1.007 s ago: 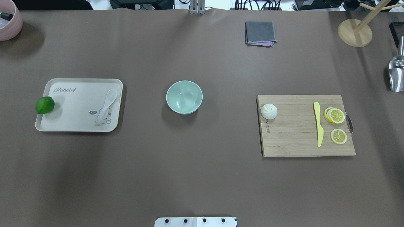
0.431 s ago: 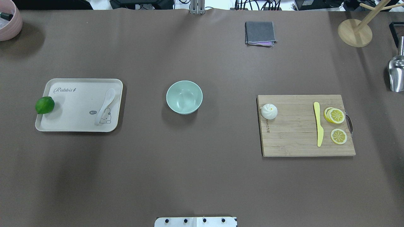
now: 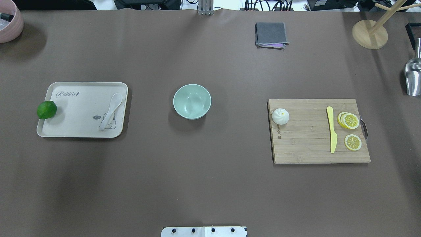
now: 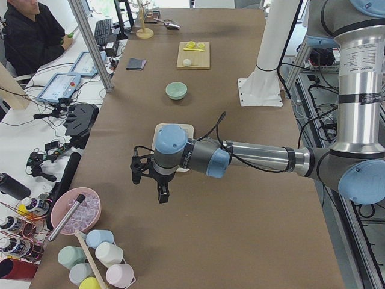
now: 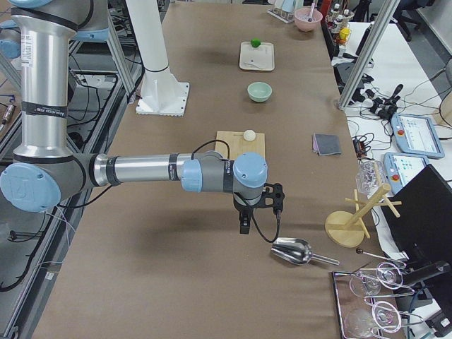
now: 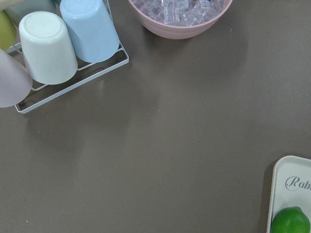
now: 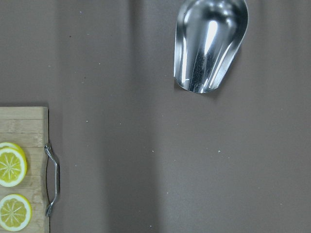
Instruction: Put spoon and bun in bowl
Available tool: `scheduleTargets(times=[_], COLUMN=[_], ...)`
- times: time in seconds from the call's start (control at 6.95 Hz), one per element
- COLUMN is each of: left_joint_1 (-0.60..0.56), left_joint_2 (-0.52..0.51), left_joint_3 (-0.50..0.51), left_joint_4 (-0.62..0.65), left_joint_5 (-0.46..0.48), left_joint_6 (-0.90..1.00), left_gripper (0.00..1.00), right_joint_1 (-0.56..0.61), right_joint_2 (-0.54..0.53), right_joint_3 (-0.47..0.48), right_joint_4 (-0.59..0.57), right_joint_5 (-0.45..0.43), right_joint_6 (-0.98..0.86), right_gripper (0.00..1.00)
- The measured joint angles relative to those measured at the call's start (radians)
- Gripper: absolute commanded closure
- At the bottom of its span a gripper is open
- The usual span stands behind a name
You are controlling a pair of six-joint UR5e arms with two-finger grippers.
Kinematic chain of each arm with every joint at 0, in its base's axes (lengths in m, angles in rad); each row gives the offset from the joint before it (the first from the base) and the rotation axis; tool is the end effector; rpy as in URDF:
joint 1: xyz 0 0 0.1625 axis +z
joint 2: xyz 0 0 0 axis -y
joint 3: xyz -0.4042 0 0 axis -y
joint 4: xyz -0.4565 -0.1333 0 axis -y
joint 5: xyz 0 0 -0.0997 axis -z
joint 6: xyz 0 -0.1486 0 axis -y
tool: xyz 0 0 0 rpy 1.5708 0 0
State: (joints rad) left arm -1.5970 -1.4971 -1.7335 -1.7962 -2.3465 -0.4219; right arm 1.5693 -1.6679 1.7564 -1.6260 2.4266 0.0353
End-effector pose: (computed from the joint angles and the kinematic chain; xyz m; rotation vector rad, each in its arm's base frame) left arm -0.0437 -0.5516 0.5951 0.1419 0.8156 -0.3004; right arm 0.0203 -0.5184 0.6185 0.0155 -0.8562 0.0175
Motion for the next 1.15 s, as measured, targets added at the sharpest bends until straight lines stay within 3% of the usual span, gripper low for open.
scheduleTargets(times=[1.15], left_joint_1=[0.008], left_joint_2=[0.000], left_joint_3=[0.001], left_joint_4=[-0.004], left_joint_5=[-0.014], left_joint_6=[0.005], left_gripper=[0.02], right_joint_1=[0.000], right_joint_2=[0.000], right_joint_3=[-0.001], right_joint_4=[0.000], right_joint_5=[0.004], right_joint_6=[0.009], right_gripper=[0.00])
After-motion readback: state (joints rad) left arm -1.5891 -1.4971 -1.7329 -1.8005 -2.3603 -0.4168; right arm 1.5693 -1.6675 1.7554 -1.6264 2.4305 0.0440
